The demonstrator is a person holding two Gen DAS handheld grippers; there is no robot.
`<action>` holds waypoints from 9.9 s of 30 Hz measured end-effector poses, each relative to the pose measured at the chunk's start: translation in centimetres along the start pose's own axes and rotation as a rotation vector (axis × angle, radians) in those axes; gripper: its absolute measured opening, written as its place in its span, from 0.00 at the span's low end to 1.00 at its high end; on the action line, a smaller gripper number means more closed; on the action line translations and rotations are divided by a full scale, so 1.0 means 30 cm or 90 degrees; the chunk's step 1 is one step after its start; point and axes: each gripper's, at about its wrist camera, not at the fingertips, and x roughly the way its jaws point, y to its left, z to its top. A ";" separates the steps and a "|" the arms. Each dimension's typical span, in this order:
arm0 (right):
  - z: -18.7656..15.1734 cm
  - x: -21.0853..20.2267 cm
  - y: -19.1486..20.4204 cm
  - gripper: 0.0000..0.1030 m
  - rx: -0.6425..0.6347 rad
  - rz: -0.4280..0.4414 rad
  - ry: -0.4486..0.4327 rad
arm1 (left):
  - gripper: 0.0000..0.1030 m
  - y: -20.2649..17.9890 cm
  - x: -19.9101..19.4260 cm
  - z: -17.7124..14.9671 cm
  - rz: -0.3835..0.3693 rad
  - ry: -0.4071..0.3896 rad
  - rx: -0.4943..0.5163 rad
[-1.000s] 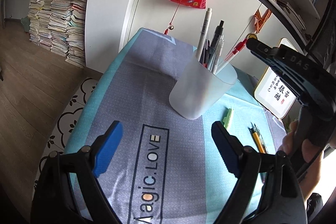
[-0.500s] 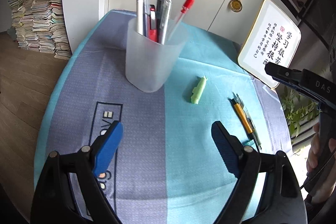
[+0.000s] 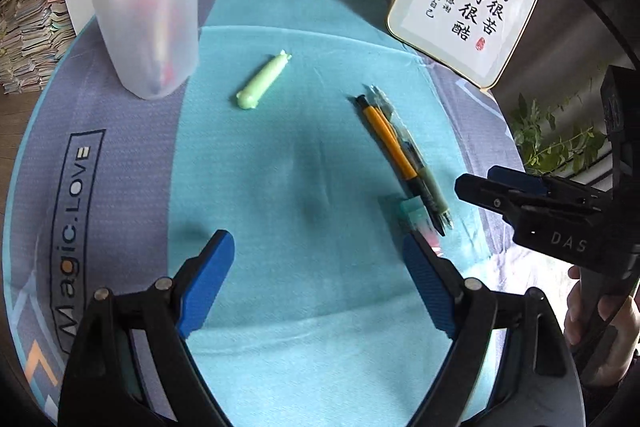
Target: Organize stationery
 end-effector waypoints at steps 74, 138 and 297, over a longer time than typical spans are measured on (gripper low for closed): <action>-0.081 -0.026 -0.121 0.11 0.039 -0.002 -0.039 | 0.01 -0.135 0.057 0.263 -0.012 -0.073 -0.078; 0.036 -0.152 0.149 0.11 0.029 0.109 -0.124 | 0.10 0.060 -0.401 0.371 0.065 -0.222 -0.015; 0.216 -0.067 0.416 0.12 0.036 0.266 -0.027 | 0.07 0.627 -0.067 0.207 0.178 0.061 0.151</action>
